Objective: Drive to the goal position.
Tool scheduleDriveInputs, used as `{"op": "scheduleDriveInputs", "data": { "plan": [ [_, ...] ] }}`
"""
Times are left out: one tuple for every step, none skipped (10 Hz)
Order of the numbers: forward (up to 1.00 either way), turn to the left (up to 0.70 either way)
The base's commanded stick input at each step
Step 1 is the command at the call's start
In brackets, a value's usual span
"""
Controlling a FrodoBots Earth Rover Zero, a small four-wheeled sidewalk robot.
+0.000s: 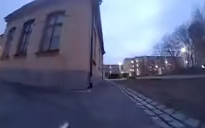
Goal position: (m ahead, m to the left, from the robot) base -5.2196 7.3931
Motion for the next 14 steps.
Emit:
{"op": "scheduleDriveInputs", "data": {
  "plan": [
    [0.70, -0.10],
    [0.70, 0.00],
    [0.70, 0.00],
    [0.70, 0.00],
    [0.70, 0.00],
    [0.70, 0.00],
    [0.70, 0.00],
    [0.70, 0.00],
    [0.70, 0.00],
    [0.70, -0.19],
    [0.70, -0.35],
    [0.70, -0.19],
    [0.46, 0.00],
    [0.10, 0.00]
  ]
}}
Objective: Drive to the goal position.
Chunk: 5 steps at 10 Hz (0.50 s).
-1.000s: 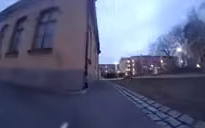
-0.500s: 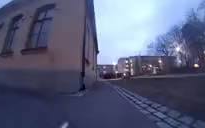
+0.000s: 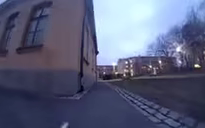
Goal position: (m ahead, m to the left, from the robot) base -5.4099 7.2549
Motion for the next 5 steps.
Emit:
{"op": "scheduleDriveInputs", "data": {
  "plan": [
    [0.70, 0.00],
    [0.70, 0.00],
    [0.70, 0.00],
    [0.70, 0.00],
    [0.70, 0.00]
  ]
}}
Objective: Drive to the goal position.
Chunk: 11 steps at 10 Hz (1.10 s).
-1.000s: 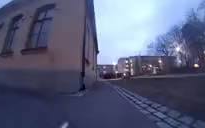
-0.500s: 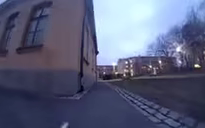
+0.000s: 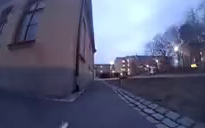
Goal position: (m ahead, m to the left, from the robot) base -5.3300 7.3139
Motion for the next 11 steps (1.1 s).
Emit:
{"op": "scheduleDriveInputs", "data": {
  "plan": [
    [0.70, -0.35],
    [0.70, -0.22],
    [0.70, 0.00],
    [0.70, 0.00],
    [0.70, 0.00],
    [0.70, 0.00],
    [0.70, 0.00],
    [0.70, 0.00],
    [0.70, 0.00],
    [0.70, 0.00],
    [0.70, 0.00]
  ]
}}
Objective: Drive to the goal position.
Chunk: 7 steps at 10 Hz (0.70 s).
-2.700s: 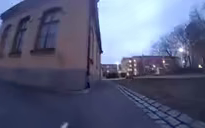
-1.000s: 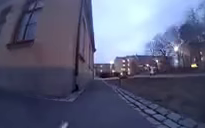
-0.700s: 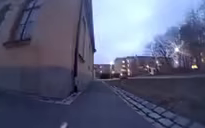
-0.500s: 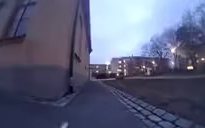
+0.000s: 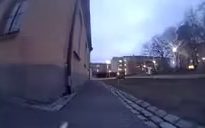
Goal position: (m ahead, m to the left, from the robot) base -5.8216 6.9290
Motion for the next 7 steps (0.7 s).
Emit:
{"op": "scheduleDriveInputs", "data": {
  "plan": [
    [0.70, 0.00],
    [0.62, 0.00],
    [0.50, 0.00],
    [0.50, 0.00],
    [0.50, 0.00],
    [0.50, -0.42],
    [0.50, -0.50]
  ]
}}
